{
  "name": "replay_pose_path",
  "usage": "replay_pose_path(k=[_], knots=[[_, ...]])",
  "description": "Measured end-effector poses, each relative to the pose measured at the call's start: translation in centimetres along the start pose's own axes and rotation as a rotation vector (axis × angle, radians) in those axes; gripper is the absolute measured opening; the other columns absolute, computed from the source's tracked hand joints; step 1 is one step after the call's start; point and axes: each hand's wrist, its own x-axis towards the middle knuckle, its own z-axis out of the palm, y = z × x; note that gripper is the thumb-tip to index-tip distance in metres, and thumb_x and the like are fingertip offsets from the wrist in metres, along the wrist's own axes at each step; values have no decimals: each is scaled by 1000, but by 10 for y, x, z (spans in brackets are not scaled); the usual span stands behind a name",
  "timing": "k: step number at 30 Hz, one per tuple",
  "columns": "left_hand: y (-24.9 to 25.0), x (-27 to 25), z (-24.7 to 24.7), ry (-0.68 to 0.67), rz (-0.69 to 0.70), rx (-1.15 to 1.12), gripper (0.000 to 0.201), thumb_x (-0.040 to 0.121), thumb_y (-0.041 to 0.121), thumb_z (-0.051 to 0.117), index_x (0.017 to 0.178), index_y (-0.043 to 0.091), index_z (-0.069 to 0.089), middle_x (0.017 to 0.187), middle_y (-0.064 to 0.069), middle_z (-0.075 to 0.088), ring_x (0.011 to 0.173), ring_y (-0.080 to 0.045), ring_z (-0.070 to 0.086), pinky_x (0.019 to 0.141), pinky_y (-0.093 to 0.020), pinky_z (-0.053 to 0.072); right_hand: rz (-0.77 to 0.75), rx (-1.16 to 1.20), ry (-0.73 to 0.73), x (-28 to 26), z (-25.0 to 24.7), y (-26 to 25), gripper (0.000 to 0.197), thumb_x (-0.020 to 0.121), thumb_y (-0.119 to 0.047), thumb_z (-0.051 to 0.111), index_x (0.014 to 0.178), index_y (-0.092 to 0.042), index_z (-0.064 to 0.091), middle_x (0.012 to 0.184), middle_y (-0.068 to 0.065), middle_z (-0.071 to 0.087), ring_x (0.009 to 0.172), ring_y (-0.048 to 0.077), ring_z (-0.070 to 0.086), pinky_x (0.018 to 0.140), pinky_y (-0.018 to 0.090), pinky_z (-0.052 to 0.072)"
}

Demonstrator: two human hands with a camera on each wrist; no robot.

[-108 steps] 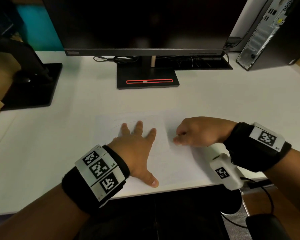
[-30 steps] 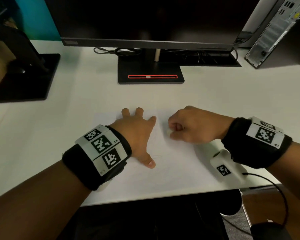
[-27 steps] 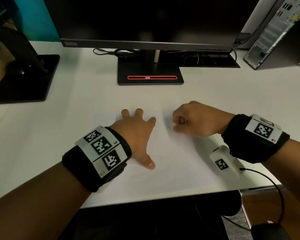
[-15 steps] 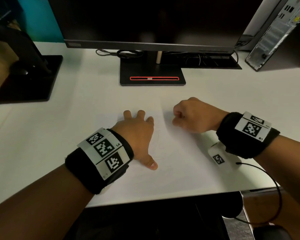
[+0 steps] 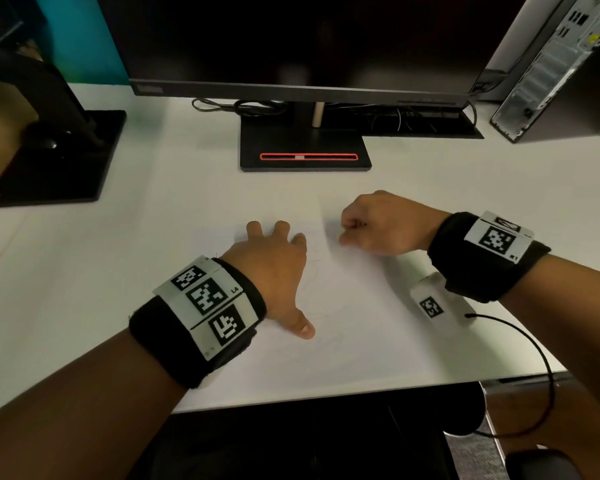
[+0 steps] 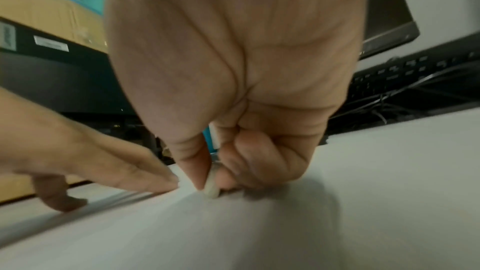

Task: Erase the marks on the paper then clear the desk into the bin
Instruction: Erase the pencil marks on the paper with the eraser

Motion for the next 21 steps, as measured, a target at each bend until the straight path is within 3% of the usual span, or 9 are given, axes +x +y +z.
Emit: replay_pose_path(k=[5, 8, 13, 18, 21], knots=[[0, 0, 0, -11, -7, -5, 134, 61, 73, 81, 158, 16, 8, 159, -6, 13, 144, -39, 13, 103, -54, 47, -52, 14, -108, -9, 5, -7, 38, 95, -30, 60, 67, -10, 44, 61, -4, 42, 61, 16, 39, 60, 34, 36], [0, 0, 0, -3, -1, -1, 134, 61, 73, 81, 158, 16, 9, 158, -6, 14, 144, -39, 14, 102, -54, 48, 54, 44, -38, -10, 0, 6, 40, 95, -29, 59, 63, -13, 42, 58, -5, 43, 59, 16, 40, 58, 30, 34], [0, 0, 1, -3, 0, -2, 133, 60, 73, 81, 158, 16, 11, 158, -4, 14, 143, -38, 15, 101, -52, 48, -16, 51, -133, -20, 8, -3, 38, 94, -30, 61, 66, -10, 43, 60, -3, 42, 58, 14, 37, 58, 31, 35], [0, 0, 0, 8, 2, 13, 133, 60, 74, 80, 158, 15, 11, 157, -5, 16, 143, -38, 16, 100, -52, 49, 53, 45, -62, -18, 2, 1, 39, 94, -30, 60, 64, -12, 44, 59, -2, 46, 58, 16, 41, 58, 31, 36], [0, 0, 0, 5, 5, 15, 133, 61, 74, 80, 158, 15, 10, 156, -4, 16, 142, -39, 17, 100, -51, 49, -2, 37, -155, -19, 8, -10, 39, 94, -32, 61, 64, -13, 45, 59, -3, 46, 57, 14, 40, 59, 30, 38]])
